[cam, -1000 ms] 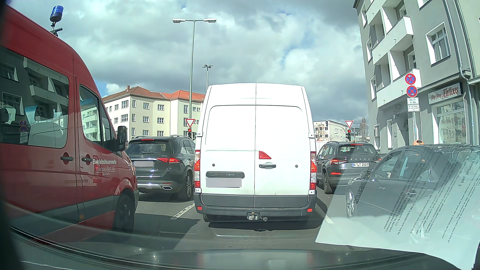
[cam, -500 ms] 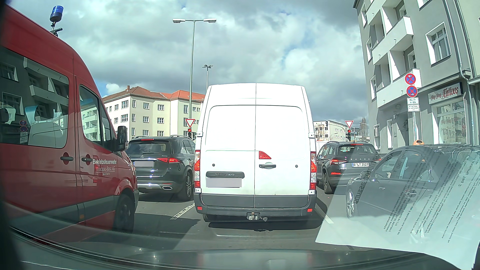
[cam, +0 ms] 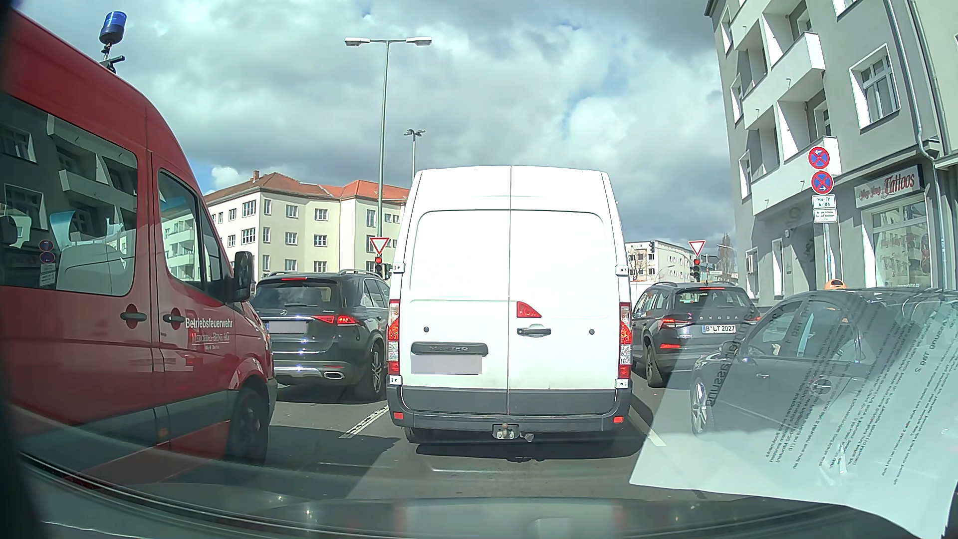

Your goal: Follow the waypoints while adhering to traffic rules and regulations

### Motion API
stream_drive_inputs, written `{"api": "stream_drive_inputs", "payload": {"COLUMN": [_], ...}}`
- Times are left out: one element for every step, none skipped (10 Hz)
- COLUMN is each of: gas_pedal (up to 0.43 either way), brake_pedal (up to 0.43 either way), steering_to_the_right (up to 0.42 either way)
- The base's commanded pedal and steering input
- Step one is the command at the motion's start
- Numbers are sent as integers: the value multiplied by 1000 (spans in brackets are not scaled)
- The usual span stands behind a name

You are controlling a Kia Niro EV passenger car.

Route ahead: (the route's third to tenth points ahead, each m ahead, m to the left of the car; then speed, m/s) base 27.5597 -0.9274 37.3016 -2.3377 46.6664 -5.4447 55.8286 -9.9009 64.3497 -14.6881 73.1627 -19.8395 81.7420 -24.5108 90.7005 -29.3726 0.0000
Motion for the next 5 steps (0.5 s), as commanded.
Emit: {"api": "stream_drive_inputs", "payload": {"gas_pedal": [0, 0, 0, 0, 0], "brake_pedal": [390, 390, 390, 390, 390], "steering_to_the_right": [-14, -14, -14, -14, -14]}}
